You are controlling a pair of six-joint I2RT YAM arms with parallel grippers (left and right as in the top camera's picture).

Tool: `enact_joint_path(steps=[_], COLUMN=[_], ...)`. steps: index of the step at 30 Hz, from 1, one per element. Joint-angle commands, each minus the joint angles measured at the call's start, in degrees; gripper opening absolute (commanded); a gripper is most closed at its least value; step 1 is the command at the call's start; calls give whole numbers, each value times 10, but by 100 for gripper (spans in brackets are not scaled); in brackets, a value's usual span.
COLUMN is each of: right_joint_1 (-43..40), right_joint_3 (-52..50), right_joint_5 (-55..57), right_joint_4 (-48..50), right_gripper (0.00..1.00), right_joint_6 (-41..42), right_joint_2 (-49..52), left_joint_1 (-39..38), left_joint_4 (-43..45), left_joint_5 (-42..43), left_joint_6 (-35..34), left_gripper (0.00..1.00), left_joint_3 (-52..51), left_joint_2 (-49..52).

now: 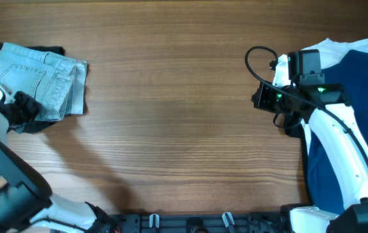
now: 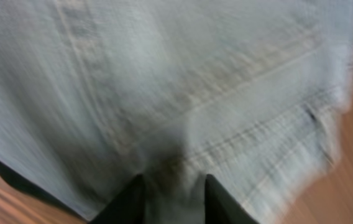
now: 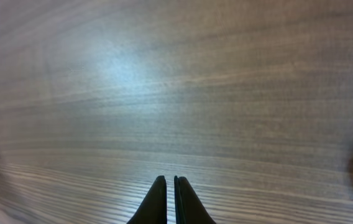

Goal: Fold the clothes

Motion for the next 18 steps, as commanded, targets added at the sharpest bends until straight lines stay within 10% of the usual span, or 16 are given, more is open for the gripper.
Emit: enact_joint_path(steps=[1, 8, 10, 11, 13, 14, 18], right_joint_1=[0, 3, 3, 3, 3, 3, 3], right_joint_3=[56, 69, 69, 69, 69, 69, 69], right_joint_5=[-21, -50, -49, -48, -40, -37, -34], right_joint_4=[1, 29, 26, 24, 19, 19, 19], right_gripper=[6, 10, 14, 19, 45, 100, 100], right_joint_6=[-12, -89, -104, -103, -100, -100, -100], right_joint_2=[-18, -105, -137, -154, -187, -197, -216], left_joint_1=[-46, -227, -296, -331, -407, -436, -510], left_joint_4=[-65, -213, -239, -250, -269, -275, -283], left_joint_5=[76, 61, 1, -33, -114, -152, -246], left_joint_6=[62, 139, 138, 137, 118, 102, 72], left_gripper=[43, 67, 100, 100, 100, 100, 100], left_joint_3=[59, 94, 94, 94, 94, 94, 91], left_joint_2=[-105, -281, -314, -327, -347, -351, -350])
